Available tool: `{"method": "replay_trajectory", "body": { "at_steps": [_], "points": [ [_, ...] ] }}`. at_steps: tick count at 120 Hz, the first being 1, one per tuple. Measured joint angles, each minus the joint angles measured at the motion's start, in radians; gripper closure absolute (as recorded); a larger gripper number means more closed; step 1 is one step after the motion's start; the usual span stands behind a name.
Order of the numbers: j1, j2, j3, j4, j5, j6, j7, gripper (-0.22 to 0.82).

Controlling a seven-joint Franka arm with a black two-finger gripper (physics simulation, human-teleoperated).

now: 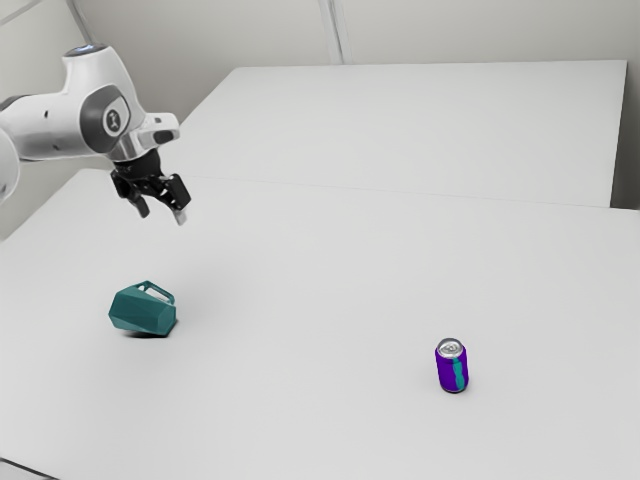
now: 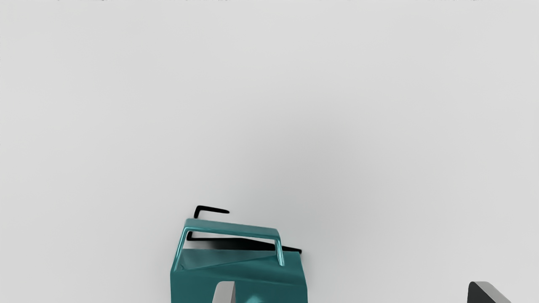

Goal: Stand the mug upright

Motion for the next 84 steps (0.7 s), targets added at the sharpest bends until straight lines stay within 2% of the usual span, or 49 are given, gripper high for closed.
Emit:
{"method": "replay_trajectory", "body": {
  "at_steps": [16, 31, 40, 63, 84],
  "points": [
    [0.028, -0.017, -0.007, -0.041, -0.010, 0.023, -0.002, 0.00],
    [0.180, -0.008, -0.053, -0.069, -0.073, 0.040, 0.027, 0.00],
    [0.228, 0.014, -0.065, -0.062, -0.125, 0.037, 0.059, 0.00],
    [0.301, 0.099, -0.069, 0.017, -0.248, -0.037, 0.157, 0.00],
    [0.382, 0.227, -0.071, 0.155, -0.324, -0.175, 0.249, 0.00]
  ]
}}
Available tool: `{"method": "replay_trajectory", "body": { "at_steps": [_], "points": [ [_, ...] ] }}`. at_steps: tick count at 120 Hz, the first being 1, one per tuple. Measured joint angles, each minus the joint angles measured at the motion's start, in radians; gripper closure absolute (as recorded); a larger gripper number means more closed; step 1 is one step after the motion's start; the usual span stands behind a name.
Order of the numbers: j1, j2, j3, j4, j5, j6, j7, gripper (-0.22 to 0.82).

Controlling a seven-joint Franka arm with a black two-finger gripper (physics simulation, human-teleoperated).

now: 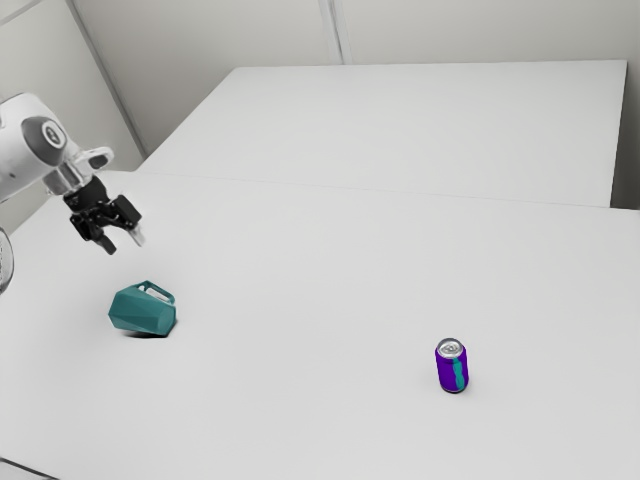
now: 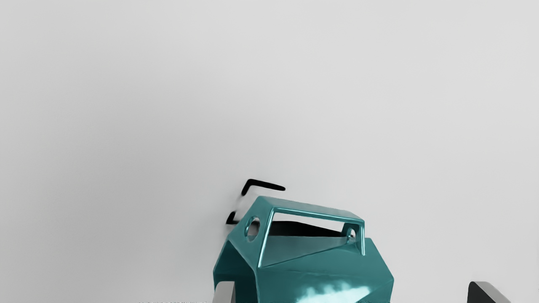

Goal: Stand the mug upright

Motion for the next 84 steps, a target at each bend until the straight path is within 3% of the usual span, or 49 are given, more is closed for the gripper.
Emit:
{"method": "replay_trajectory", "body": {
  "at_steps": [36, 72, 84],
  "points": [
    [0.090, 0.086, 0.000, 0.013, -0.081, -0.160, 0.122, 0.00],
    [0.122, 0.146, 0.000, -0.006, -0.127, -0.215, 0.188, 0.00],
    [0.128, 0.148, 0.000, -0.020, -0.146, -0.222, 0.202, 0.05]
  ]
}}
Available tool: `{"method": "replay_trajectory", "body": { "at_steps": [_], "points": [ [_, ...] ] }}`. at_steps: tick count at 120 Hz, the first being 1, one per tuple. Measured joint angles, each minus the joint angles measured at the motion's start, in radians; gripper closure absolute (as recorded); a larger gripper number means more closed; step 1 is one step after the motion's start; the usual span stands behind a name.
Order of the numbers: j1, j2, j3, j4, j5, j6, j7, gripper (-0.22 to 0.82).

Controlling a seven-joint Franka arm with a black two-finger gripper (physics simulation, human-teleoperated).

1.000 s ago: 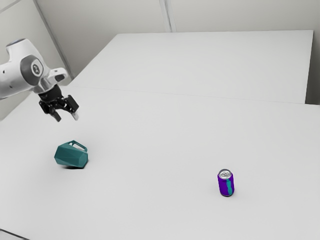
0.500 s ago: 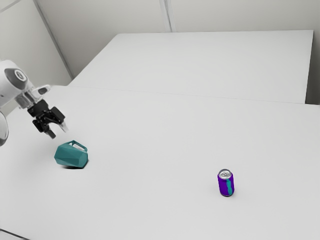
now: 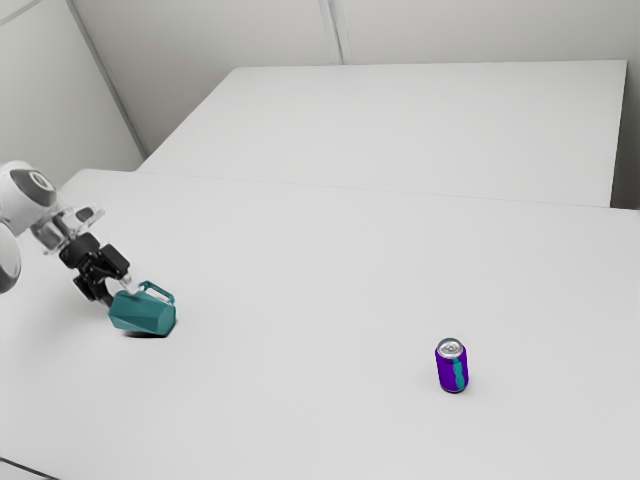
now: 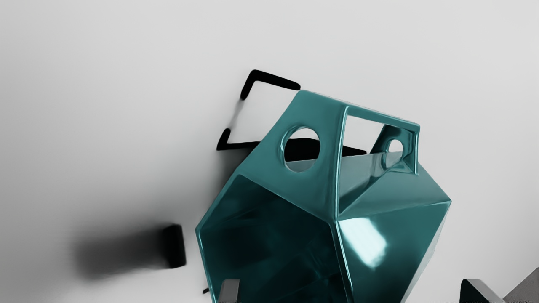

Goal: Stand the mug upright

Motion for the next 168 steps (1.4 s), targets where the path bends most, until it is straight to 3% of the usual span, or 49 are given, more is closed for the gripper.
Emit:
{"method": "replay_trajectory", "body": {
  "at_steps": [36, 61, 89, 123, 168],
  "points": [
    [0.008, 0.000, 0.000, -0.034, -0.077, -0.020, 0.028, 0.26],
    [0.027, -0.001, 0.009, -0.047, -0.109, -0.037, 0.041, 0.52],
    [0.026, -0.006, 0.010, -0.049, -0.139, -0.049, 0.050, 0.67],
    [-0.014, -0.028, 0.006, -0.047, -0.168, -0.053, 0.047, 0.75],
    [-0.113, -0.102, 0.008, -0.048, -0.154, -0.022, 0.002, 0.78]
  ]
}}
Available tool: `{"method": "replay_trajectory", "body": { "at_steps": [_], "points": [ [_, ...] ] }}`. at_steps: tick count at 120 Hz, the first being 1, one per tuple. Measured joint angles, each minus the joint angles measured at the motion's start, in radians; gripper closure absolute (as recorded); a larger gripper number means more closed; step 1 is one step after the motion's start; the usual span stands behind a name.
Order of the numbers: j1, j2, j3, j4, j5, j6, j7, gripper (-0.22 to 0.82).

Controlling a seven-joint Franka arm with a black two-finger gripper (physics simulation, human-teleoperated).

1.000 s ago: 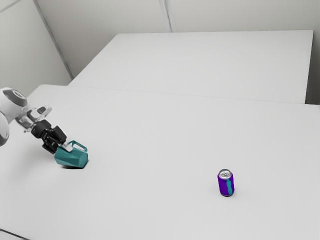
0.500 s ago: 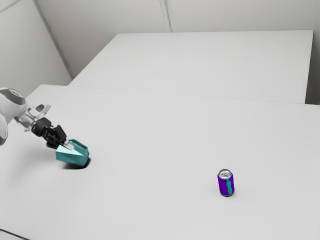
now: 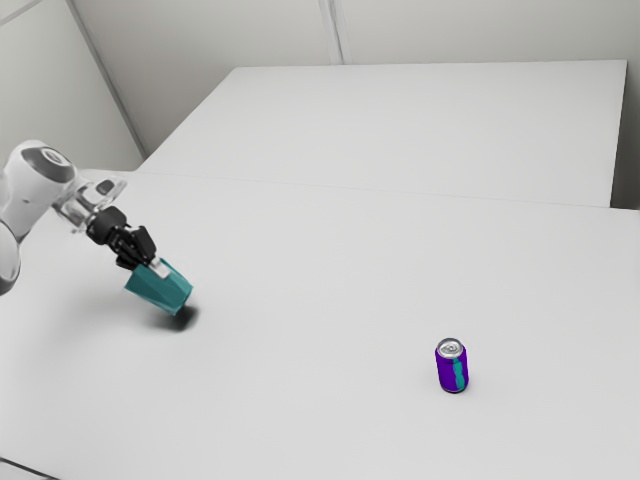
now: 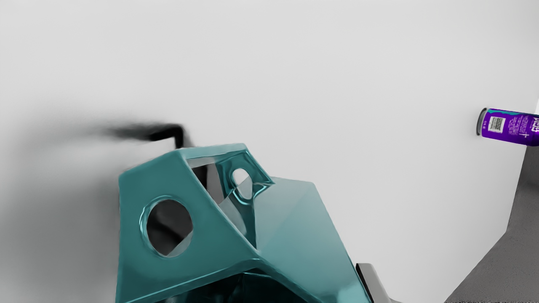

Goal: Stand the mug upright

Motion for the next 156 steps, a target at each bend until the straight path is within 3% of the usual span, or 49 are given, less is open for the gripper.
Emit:
{"method": "replay_trajectory", "body": {
  "at_steps": [15, 26, 39, 108, 156],
  "points": [
    [-0.050, -0.050, -0.011, -0.048, 0.027, 0.056, -0.028, 0.78],
    [-0.058, -0.159, -0.066, -0.162, 0.064, 0.134, -0.056, 0.78],
    [-0.085, -0.213, -0.098, -0.227, 0.130, 0.213, -0.097, 0.78],
    [-0.299, -0.310, -0.103, -0.400, 0.493, 0.524, -0.338, 0.79],
    [-0.392, -0.307, -0.115, -0.431, 0.738, 0.661, -0.479, 0.78]
  ]
}}
